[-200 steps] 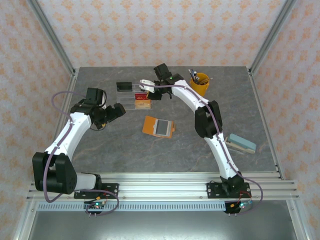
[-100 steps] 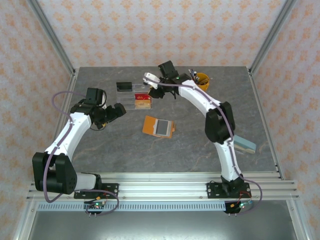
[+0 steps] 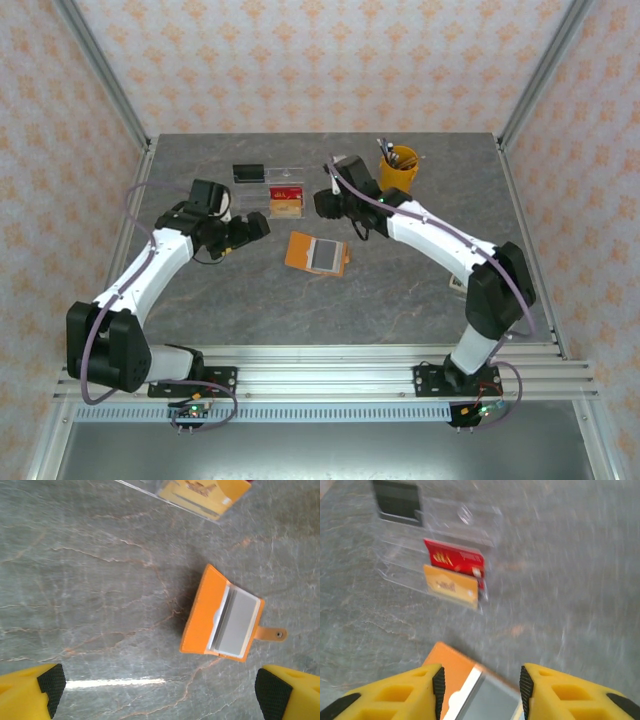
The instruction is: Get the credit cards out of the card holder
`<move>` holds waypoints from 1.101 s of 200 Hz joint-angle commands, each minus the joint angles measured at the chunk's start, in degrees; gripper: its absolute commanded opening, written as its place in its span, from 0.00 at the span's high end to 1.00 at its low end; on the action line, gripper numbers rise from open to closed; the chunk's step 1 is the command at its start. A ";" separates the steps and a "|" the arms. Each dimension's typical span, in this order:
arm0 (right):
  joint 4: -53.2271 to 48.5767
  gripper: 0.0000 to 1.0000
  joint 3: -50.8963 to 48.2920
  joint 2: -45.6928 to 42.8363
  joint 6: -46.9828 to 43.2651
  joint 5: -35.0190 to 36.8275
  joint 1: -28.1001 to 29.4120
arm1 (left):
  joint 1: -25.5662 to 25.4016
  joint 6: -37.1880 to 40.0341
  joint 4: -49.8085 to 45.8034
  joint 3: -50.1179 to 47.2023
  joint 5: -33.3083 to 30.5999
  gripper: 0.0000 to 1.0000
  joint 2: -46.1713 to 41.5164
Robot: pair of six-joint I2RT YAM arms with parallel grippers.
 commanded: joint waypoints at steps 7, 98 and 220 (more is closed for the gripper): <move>-0.85 0.52 -7.08 -1.25 23.83 -3.13 -0.07 | -3.09 -0.35 3.64 1.62 1.22 0.04 3.94; 1.58 0.70 -11.64 7.16 37.29 -6.56 0.46 | -10.42 -4.92 11.42 8.17 3.48 0.23 18.34; -2.91 0.73 -6.96 14.13 37.85 -4.50 0.46 | -12.52 -4.60 9.32 10.34 -2.48 0.69 28.21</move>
